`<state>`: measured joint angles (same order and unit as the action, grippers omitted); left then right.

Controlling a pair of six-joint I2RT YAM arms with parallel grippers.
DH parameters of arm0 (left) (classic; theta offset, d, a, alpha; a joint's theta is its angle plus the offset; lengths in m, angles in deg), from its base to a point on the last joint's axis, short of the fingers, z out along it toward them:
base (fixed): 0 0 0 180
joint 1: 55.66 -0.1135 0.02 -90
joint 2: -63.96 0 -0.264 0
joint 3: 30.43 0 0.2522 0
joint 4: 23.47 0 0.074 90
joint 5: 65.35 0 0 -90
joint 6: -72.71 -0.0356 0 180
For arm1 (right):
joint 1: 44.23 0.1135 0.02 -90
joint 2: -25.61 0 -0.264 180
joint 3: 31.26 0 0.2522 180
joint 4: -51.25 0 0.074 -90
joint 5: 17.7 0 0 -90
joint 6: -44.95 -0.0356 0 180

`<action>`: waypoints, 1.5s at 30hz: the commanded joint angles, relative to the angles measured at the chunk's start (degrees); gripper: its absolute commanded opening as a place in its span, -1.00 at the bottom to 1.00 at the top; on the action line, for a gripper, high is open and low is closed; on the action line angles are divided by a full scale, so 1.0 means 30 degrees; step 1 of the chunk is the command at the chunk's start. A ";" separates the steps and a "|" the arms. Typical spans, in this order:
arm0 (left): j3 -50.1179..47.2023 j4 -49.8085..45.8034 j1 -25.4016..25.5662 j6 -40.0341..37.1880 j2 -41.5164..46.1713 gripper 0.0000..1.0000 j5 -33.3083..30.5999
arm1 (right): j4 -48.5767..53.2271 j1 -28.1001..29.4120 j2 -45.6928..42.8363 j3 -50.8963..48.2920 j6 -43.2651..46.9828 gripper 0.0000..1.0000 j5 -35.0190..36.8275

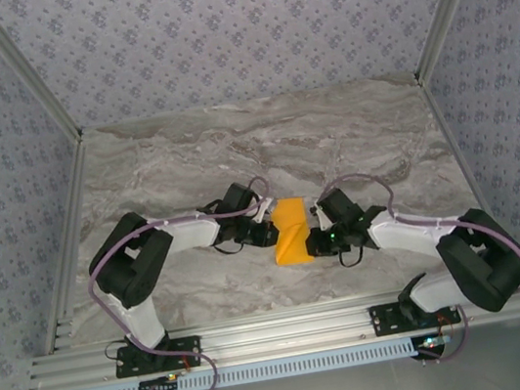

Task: Fold a paper plane with a square sheet of paper (fold left side to right side)
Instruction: Fold the triangle a second time at the center of the table.

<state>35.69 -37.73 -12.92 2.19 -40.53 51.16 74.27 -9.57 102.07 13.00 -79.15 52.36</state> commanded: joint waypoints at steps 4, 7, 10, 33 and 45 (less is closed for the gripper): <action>0.0135 -0.0393 -0.0104 -0.0519 -0.0616 -0.82 -0.0074 | -0.3179 -0.0574 0.0371 0.0913 -0.1216 -0.79 -0.1644; 0.0179 -0.0452 -0.0121 -0.0547 -0.0620 -0.82 -0.0046 | -0.4762 -0.0605 0.1612 0.1582 -0.1748 -0.79 -0.2135; 0.0213 -0.0481 -0.0122 -0.0546 -0.0621 -0.82 -0.0045 | -0.5108 -0.0589 0.2781 0.2477 -0.1759 -0.79 -0.2031; 0.0547 -0.1008 -0.0091 -0.0690 -0.0794 -0.80 -0.0108 | -0.3278 -0.0422 0.5264 0.2460 -0.0812 -0.81 -0.0620; 0.0568 -0.1154 -0.0070 -0.0572 -0.0526 -0.64 -0.0103 | -0.2210 -0.0505 0.5443 0.2272 0.0323 -0.80 0.0323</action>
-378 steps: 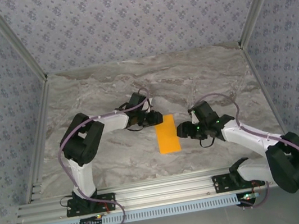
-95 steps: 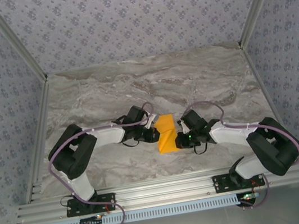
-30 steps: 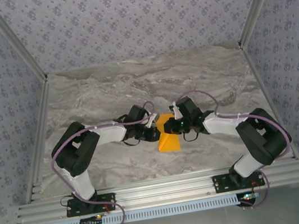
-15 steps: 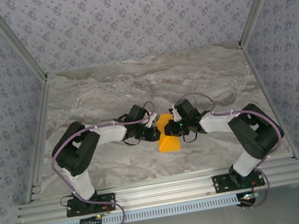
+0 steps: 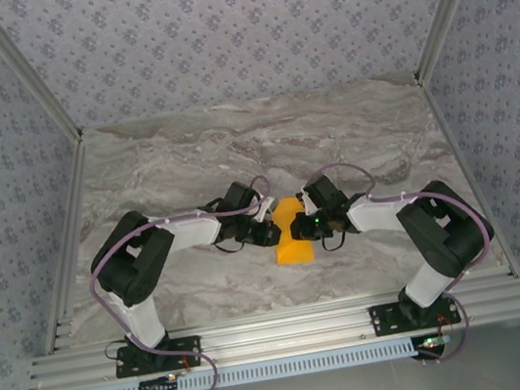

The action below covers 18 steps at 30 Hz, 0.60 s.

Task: Fold a paper plane with a square sheet of paper (fold left side to right side)
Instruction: Fold the triangle a second time at the center of the table.

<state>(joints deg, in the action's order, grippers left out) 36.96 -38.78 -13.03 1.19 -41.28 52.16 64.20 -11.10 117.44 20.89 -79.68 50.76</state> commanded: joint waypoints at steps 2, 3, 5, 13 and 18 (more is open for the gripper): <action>0.0067 -0.0854 -0.0035 -0.0184 0.0230 -0.60 -0.0630 | 0.1347 0.0004 0.0441 -0.0333 0.0500 -0.81 0.0964; 0.0039 -0.0916 -0.0048 -0.0165 0.0558 -0.59 -0.0745 | 0.1452 0.0021 0.0473 -0.0290 0.0514 -0.81 0.1001; -0.0117 -0.1102 -0.0058 -0.0128 0.1416 -0.54 -0.0983 | 0.1565 0.0007 0.0530 -0.0295 0.0499 -0.81 0.1109; -0.1372 -0.1448 0.0099 0.0886 0.5139 -0.40 -0.0523 | 0.1483 0.0007 0.0642 -0.0204 0.0477 -0.80 0.1013; -0.2075 -0.0112 0.1250 0.1975 0.5480 -0.39 0.1129 | 0.1426 0.0048 0.0679 -0.0174 0.0442 -0.80 0.0916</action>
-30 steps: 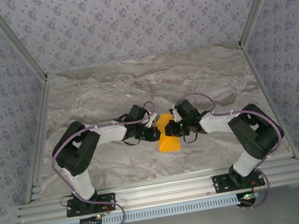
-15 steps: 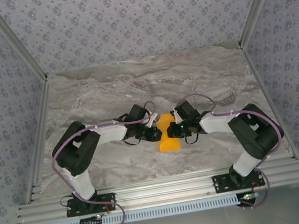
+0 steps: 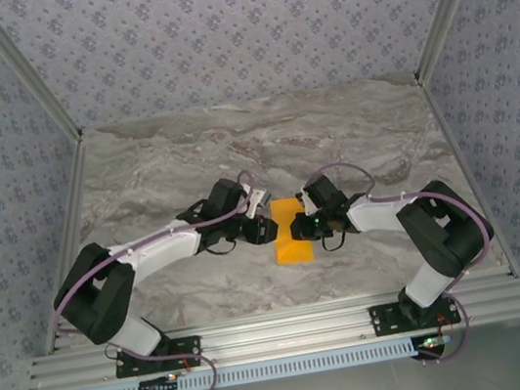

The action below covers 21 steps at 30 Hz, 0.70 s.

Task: Fold a paper plane with a square sheet of paper (fold left side to right side)
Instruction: Fold the triangle a second time at the center of the table.

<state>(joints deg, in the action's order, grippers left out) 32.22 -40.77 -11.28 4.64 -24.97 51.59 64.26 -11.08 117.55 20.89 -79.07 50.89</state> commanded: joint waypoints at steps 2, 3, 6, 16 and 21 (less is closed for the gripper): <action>-0.0743 0.1241 0.1119 0.1302 -0.0361 -0.38 0.1563 | 0.1391 0.0037 0.0670 -0.0170 0.0258 -0.80 0.0864; -0.0752 0.1460 0.1272 0.1438 -0.0666 -0.38 0.1647 | 0.1382 0.0026 0.0646 -0.0180 0.0237 -0.81 0.0850; -0.0564 0.1837 0.1659 0.1666 -0.1686 -0.38 0.1762 | 0.1443 0.0042 0.0671 -0.0121 0.0265 -0.80 0.0793; 0.0086 0.1414 0.2082 0.1332 -0.3239 -0.38 0.1257 | 0.1742 0.0068 0.0671 0.0031 0.0365 -0.80 0.0793; -0.0264 0.1665 0.2083 0.1448 -0.3607 -0.38 0.1026 | 0.1915 0.0078 0.0671 0.0068 0.0438 -0.80 0.0867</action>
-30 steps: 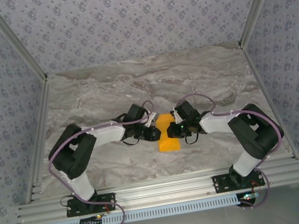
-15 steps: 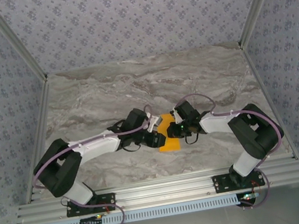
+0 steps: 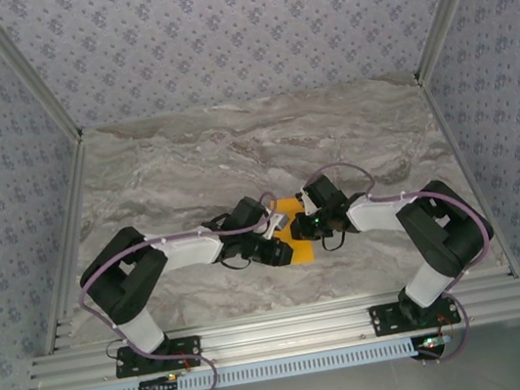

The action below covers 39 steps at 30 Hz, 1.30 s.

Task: Fold a paper plane with a square sheet of paper (fold left side to right side)
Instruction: Fold the triangle a second time at the center of the table.

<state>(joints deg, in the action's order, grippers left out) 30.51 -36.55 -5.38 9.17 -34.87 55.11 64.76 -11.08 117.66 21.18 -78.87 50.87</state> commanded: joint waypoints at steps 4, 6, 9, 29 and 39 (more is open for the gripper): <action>0.0015 0.0327 0.0114 -0.0002 -0.0369 -0.38 -0.0436 | 0.1838 0.0089 0.0635 -0.0022 0.0405 -0.80 0.0875; -0.0114 0.0305 0.0116 -0.0002 -0.0367 -0.38 -0.0543 | 0.1873 0.0087 0.0635 0.0005 0.0435 -0.80 0.0894; -0.0270 0.0354 0.0115 0.0079 -0.0398 -0.38 -0.0558 | 0.1972 0.0070 0.0635 0.0040 0.0468 -0.80 0.0953; -0.3821 0.2397 0.1168 0.1882 0.1194 -0.39 -0.0233 | 0.2405 0.0058 0.0894 0.0397 0.0698 -0.81 0.1004; -0.4544 0.1455 0.0813 0.1933 0.4843 -0.42 -0.1042 | 0.2427 0.0118 0.0893 0.0483 0.0697 -0.80 0.0918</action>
<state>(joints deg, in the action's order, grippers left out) 16.63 -28.92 -2.41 14.37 -25.06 52.27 67.06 -11.06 118.29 22.64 -78.00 50.87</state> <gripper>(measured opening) 0.292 0.099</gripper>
